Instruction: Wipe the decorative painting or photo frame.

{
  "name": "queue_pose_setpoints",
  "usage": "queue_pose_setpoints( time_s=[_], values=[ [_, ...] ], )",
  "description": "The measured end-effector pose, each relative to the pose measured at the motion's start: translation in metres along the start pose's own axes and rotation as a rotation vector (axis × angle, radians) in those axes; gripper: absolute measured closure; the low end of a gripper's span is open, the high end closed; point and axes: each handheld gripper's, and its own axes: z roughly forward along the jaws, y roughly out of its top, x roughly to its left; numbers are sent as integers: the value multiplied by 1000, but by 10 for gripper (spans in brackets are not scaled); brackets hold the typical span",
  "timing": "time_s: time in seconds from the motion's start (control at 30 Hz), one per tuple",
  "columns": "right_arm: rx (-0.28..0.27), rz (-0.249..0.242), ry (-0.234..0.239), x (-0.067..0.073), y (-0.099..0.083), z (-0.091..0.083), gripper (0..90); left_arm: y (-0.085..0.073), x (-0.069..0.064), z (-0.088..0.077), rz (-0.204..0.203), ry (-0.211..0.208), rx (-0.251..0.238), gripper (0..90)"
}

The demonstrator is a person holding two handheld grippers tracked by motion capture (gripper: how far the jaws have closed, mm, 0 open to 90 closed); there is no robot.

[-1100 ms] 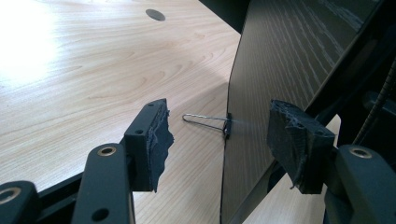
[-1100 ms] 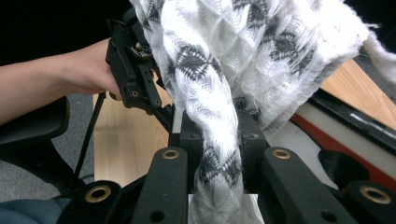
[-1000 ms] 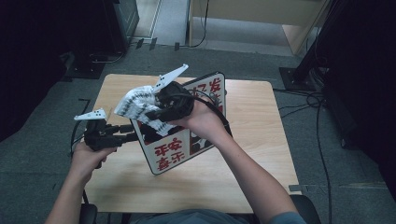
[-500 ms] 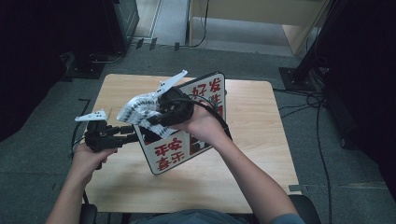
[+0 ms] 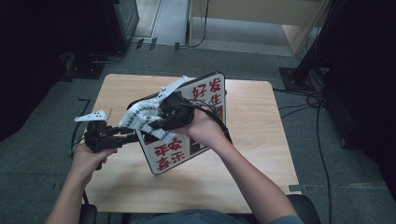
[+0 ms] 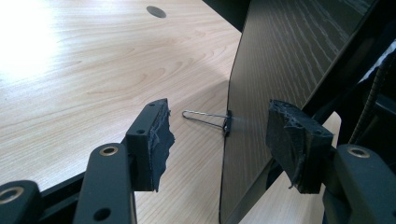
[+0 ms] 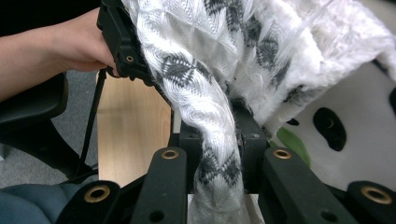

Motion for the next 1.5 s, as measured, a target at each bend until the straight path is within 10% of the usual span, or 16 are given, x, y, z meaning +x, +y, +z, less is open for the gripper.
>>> queue_pose_setpoints(
  time_s=[1.5],
  values=[
    [48,20,33,1,-34,25,773,-2,-1,0,-2,-2,2,424]
  ],
)
